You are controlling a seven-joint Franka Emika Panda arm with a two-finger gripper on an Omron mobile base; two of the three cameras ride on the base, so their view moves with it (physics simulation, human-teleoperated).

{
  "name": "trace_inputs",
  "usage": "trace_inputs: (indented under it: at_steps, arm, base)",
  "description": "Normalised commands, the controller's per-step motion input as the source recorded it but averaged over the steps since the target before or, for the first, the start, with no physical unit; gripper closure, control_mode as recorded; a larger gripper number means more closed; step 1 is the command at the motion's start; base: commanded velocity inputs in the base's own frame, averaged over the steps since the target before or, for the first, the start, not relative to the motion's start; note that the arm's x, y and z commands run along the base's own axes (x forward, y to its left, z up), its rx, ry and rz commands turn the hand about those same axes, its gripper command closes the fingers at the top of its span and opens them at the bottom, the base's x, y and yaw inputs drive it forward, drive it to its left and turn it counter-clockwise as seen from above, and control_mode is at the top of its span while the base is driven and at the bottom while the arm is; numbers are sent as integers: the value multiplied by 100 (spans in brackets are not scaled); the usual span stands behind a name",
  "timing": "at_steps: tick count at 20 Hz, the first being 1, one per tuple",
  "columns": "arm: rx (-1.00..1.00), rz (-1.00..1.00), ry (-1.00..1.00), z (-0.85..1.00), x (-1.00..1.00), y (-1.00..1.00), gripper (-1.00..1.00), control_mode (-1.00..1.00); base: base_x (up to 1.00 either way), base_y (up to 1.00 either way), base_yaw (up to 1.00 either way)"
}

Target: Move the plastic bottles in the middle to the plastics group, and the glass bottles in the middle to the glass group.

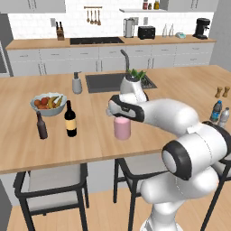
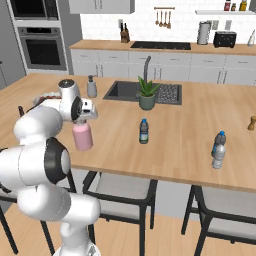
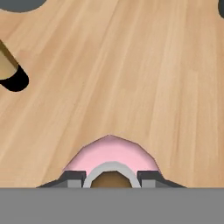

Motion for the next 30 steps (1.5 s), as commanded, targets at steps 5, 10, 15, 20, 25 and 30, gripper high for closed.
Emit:
trace_inputs:
  at_steps: [5, 10, 15, 20, 25, 30]
  arm:
    - [0, 14, 0, 1, -41, 79, 100, -100]
    - [0, 16, 0, 0, -28, 76, 100, -100]
    - [0, 12, 0, 0, -5, 83, 100, -100]
    - [0, 11, 0, 0, 0, 97, 100, -100]
    - [0, 11, 0, 0, 0, 95, 100, -100]
    - [0, 3, 0, 0, -3, 54, 100, -100]
  base:
    - [0, 0, 0]
    - [0, 0, 0]
    - [0, 0, 0]
    - [0, 0, 0]
    - [0, 0, 0]
    - [0, 0, 0]
